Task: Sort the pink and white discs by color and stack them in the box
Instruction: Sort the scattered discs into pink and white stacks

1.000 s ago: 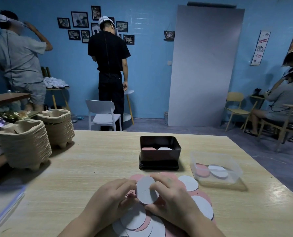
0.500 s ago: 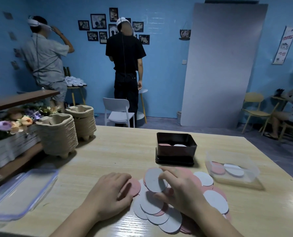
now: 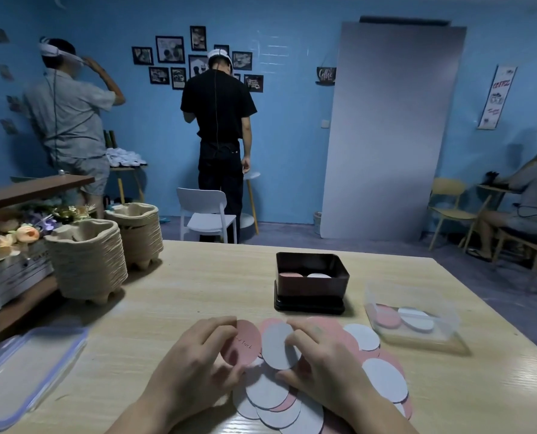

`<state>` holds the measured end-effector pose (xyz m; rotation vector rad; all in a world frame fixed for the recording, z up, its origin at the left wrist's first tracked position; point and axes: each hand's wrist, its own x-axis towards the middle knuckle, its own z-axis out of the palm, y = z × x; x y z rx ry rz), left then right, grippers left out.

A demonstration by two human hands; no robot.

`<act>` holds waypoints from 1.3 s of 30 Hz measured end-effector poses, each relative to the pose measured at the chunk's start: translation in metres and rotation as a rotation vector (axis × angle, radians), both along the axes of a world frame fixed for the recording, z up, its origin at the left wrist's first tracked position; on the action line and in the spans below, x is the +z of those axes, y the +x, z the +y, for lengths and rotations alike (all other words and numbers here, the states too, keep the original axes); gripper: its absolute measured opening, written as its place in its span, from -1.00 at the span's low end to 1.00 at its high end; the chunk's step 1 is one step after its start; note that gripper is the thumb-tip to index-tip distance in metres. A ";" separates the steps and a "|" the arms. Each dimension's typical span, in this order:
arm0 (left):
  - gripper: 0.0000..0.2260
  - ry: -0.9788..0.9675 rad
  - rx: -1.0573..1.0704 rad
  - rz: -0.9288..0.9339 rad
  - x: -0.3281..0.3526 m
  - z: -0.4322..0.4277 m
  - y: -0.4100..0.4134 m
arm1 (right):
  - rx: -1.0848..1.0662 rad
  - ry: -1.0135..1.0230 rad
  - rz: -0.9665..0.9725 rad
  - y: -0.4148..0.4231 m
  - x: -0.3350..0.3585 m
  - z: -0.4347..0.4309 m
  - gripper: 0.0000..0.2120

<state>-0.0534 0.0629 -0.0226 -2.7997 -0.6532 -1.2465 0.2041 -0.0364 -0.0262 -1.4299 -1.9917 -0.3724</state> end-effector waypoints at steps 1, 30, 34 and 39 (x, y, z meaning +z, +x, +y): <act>-0.71 0.015 -0.027 0.004 0.001 0.000 0.005 | 0.003 0.005 -0.002 0.000 0.000 0.000 -0.59; -0.58 -0.148 -0.222 0.018 -0.009 -0.007 0.032 | 0.106 0.054 0.126 -0.005 -0.003 -0.003 -0.71; -0.60 -0.153 -0.183 0.017 -0.010 -0.007 0.032 | 0.091 0.064 0.119 -0.005 0.000 -0.005 -0.71; -0.59 -0.173 -0.148 0.027 -0.006 -0.010 0.030 | 0.076 0.050 0.067 -0.003 0.002 -0.006 -0.72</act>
